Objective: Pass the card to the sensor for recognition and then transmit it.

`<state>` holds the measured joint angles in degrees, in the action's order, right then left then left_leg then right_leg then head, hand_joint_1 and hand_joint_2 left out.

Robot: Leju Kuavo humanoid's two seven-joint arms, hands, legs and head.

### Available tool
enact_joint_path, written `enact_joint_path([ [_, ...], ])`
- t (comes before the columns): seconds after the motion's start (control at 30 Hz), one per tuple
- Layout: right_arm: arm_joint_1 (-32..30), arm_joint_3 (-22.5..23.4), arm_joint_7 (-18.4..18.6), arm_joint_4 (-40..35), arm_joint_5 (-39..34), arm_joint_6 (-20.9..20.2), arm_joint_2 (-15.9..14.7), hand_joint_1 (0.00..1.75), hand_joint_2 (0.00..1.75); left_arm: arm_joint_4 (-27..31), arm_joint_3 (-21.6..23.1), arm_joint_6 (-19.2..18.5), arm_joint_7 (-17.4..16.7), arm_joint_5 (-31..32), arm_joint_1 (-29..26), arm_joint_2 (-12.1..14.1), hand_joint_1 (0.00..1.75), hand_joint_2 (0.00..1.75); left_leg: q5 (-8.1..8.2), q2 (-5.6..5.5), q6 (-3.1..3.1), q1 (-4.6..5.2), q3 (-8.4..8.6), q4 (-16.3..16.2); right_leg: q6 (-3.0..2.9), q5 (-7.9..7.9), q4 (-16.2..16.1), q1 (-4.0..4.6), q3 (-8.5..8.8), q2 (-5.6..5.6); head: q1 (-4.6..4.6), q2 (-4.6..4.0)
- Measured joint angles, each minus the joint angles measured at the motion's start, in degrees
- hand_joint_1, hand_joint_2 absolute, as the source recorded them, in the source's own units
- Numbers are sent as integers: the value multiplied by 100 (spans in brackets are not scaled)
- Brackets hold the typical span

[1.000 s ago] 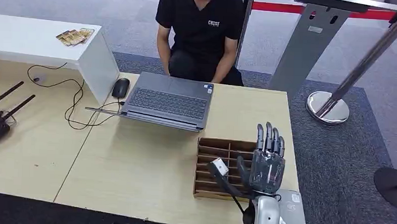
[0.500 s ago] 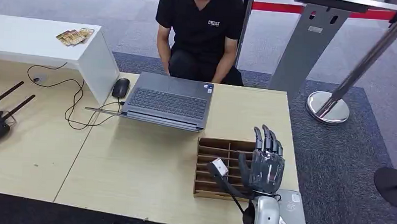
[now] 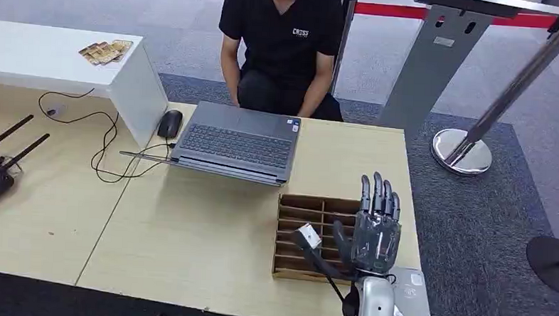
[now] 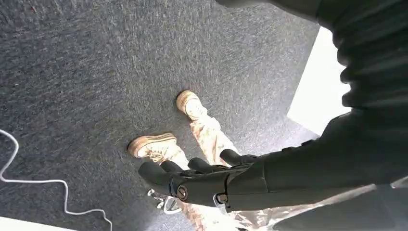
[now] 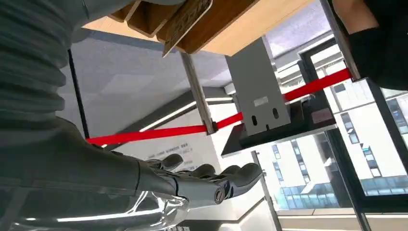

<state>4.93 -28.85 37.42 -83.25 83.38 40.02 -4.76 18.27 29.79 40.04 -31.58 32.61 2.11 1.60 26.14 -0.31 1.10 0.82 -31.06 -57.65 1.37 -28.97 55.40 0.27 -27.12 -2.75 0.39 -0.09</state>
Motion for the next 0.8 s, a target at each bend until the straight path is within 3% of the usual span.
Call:
enact_joint_path([
  [0.8, 37, 33, -324, 367, -288, 0, 4, 0, 175, 0, -77, 0, 72, 42, 1, 0, 0, 175, 0, 0, 0, 0, 0, 0, 0, 0, 0, 0, 0, 0, 0, 0],
])
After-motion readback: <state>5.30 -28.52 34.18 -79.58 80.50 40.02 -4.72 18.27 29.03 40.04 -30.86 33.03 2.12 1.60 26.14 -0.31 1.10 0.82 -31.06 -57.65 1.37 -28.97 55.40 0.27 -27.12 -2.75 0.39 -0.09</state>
